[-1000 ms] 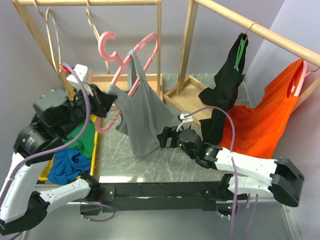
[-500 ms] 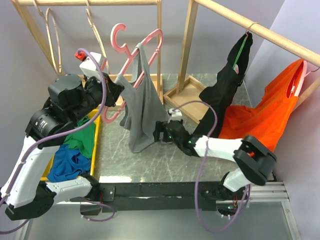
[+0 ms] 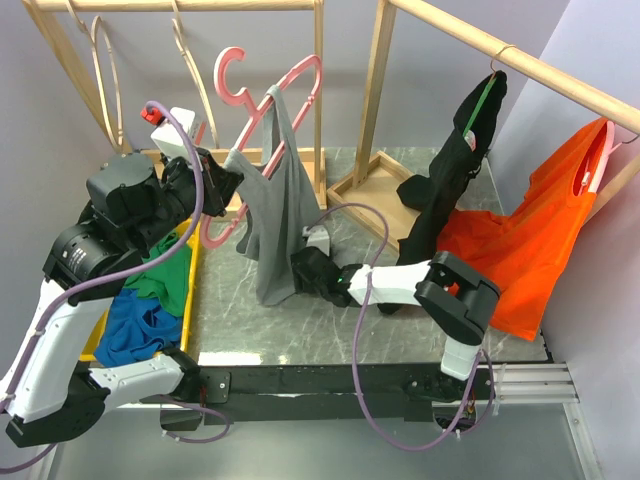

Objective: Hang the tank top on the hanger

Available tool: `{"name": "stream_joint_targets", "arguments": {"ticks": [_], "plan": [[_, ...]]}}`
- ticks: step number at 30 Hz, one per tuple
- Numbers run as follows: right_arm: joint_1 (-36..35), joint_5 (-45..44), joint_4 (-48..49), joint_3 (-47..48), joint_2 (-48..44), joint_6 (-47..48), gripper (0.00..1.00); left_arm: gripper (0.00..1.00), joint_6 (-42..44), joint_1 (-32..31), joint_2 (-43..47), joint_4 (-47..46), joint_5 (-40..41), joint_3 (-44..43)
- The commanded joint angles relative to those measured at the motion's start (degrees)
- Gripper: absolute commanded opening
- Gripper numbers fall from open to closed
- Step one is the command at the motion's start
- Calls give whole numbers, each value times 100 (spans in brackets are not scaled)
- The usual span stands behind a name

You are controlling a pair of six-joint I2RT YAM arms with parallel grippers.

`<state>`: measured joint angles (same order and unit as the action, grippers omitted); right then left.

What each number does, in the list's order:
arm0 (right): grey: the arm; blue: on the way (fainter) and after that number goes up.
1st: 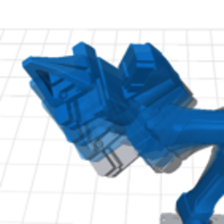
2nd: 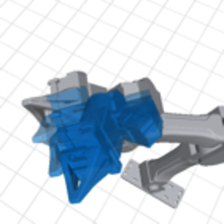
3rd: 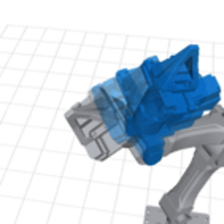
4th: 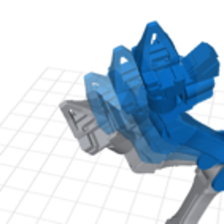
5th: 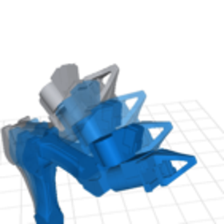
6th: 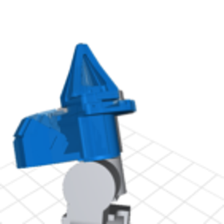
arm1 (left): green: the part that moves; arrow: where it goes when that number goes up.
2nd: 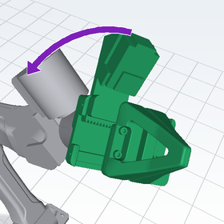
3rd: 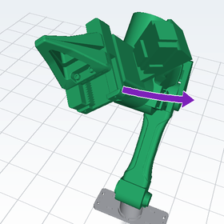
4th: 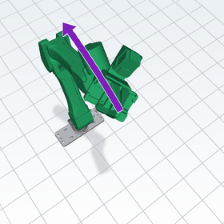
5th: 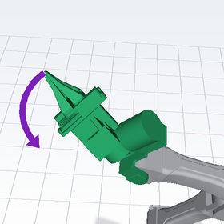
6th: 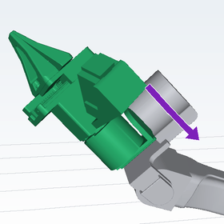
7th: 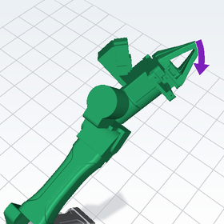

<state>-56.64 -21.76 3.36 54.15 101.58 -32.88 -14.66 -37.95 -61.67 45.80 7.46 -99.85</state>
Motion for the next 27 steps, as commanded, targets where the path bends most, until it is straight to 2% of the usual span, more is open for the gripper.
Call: {"name": "stream_joint_targets", "arguments": {"ticks": [1,3,4,5,6,10,13,14,17,20,27], "plan": [[-101,-206,-413,420,230,-175,50,1,51,7,181,-432,106,89],[-84,-206,-467,560,327,-122,28,1,33,7,208,-467,106,203],[-75,-180,-537,614,336,-78,12,1,7,7,217,-476,132,238],[-32,-127,-546,666,310,-52,4,1,-11,7,225,-476,159,308],[-5,-83,-538,745,171,-17,0,1,-28,16,217,-458,185,335],[337,513,-136,886,-410,185,0,1,-186,7,217,-449,413,484],[829,1514,357,1071,-718,169,0,1,-239,7,182,-388,528,546],[943,1995,411,1271,-745,151,0,1,-240,7,173,-379,502,581],[1330,2376,412,1885,-692,89,0,1,-240,7,147,-405,493,590],[1550,2518,394,2597,-456,72,0,1,-231,7,24,-405,511,485],[1841,2554,385,3997,729,98,0,2,-389,7,-328,-625,703,396]]}}
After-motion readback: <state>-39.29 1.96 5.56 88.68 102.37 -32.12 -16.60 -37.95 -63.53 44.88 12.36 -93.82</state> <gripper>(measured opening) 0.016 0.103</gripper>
